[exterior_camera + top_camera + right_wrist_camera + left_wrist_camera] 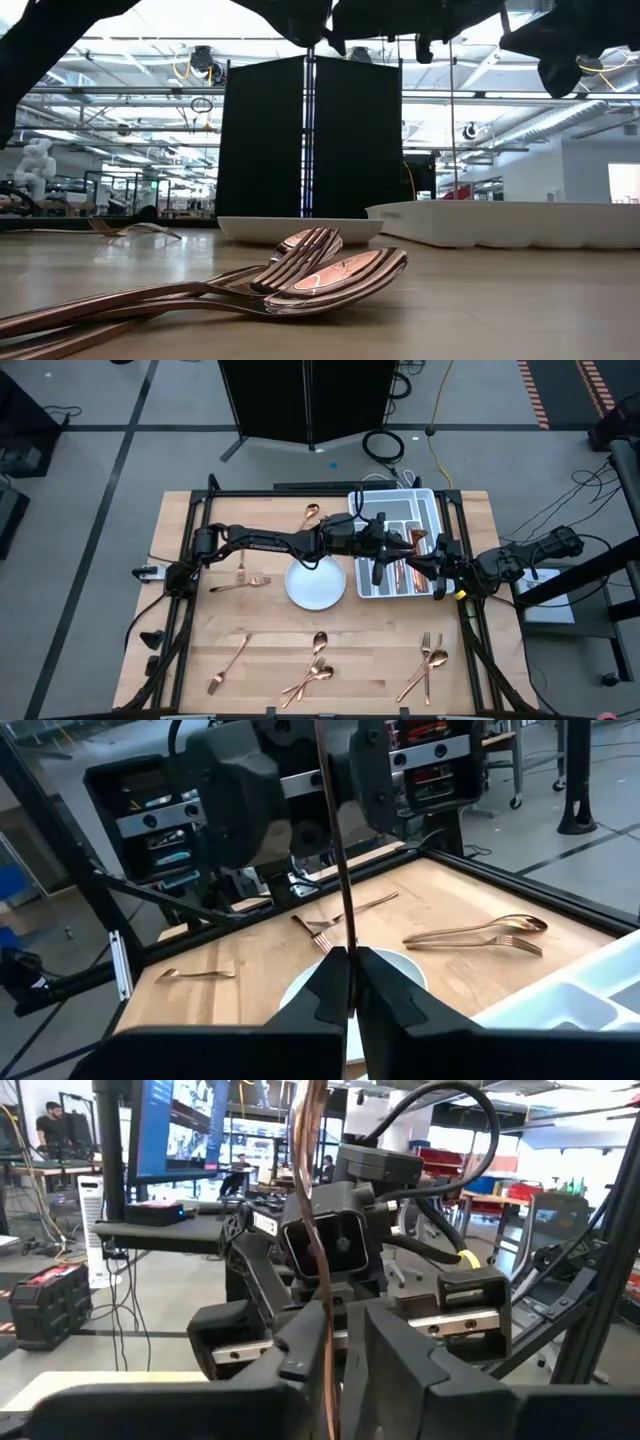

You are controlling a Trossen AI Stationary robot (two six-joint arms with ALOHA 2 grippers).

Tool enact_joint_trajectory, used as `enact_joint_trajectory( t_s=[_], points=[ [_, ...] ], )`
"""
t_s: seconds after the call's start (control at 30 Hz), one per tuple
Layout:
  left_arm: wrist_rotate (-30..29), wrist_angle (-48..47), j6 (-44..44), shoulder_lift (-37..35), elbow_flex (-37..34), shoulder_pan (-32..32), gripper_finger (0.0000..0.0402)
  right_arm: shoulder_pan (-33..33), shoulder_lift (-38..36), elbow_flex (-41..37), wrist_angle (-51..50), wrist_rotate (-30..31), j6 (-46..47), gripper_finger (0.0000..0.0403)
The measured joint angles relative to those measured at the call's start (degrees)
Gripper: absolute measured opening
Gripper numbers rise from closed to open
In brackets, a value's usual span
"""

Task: Sort silverware
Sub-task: Put the spoon in the silverware tray

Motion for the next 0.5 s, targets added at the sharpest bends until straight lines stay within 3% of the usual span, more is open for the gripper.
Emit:
enact_joint_trajectory(
  t_s=[0.27, 0.37, 0.5],
  points=[
    [0.02, 0.13, -0.04, 0.00, 0.00, -0.09, 0.0008, -0.02, 2.06, 0.00, 2.89, -1.13, -0.70, 0.0000],
    [-0.84, -0.92, -0.09, -0.09, 0.00, -0.13, 0.0003, -0.02, 1.61, -0.02, 2.70, -0.88, -2.93, 0.0001],
    [-4.98, -2.77, -8.67, -0.13, 0.02, 1.00, 0.0002, -0.04, -0.17, 0.74, -2.03, 2.42, -8.85, 0.0022]
  ],
)
